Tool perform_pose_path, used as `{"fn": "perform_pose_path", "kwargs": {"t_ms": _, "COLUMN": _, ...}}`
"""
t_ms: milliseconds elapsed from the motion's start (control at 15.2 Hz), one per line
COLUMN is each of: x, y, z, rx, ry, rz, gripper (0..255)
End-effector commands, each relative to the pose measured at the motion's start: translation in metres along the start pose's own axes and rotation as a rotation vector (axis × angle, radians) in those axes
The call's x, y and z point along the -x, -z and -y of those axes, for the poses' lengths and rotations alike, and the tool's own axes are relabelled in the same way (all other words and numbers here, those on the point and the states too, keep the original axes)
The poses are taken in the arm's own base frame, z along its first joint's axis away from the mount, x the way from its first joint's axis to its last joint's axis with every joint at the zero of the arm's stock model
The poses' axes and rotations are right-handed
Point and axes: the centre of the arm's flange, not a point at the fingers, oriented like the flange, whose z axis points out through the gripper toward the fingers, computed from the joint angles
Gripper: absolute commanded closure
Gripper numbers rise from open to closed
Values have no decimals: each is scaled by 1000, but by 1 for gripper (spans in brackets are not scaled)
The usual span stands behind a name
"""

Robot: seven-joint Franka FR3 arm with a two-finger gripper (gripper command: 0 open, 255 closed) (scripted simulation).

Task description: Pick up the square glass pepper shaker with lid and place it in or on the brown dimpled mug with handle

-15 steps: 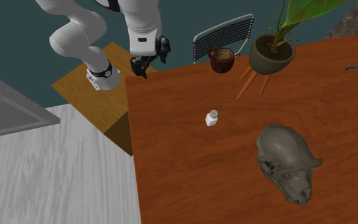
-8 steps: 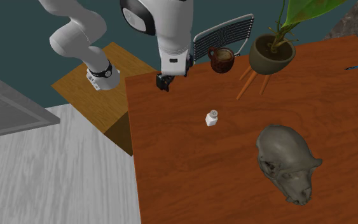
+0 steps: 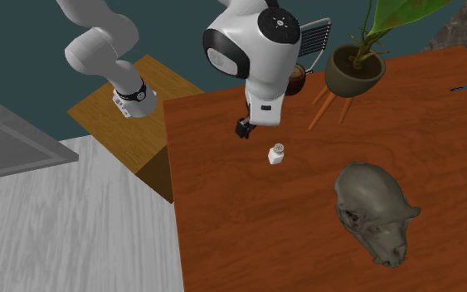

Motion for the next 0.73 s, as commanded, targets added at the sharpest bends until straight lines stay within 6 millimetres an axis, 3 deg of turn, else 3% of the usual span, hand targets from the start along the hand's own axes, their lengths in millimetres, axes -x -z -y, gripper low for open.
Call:
{"fn": "perform_pose_path", "kwargs": {"t_ms": 0, "x": -27, "y": -10, "z": 8, "rx": 0, "ry": -9, "rz": -1, "gripper": 0}}
{"fn": "perform_pose_path", "kwargs": {"t_ms": 330, "x": -85, "y": -34, "z": 28, "rx": -1, "ry": -30, "rz": -3, "gripper": 0}}
{"fn": "perform_pose_path", "kwargs": {"t_ms": 660, "x": -87, "y": -56, "z": 28, "rx": -1, "ry": -30, "rz": -3, "gripper": 0}}
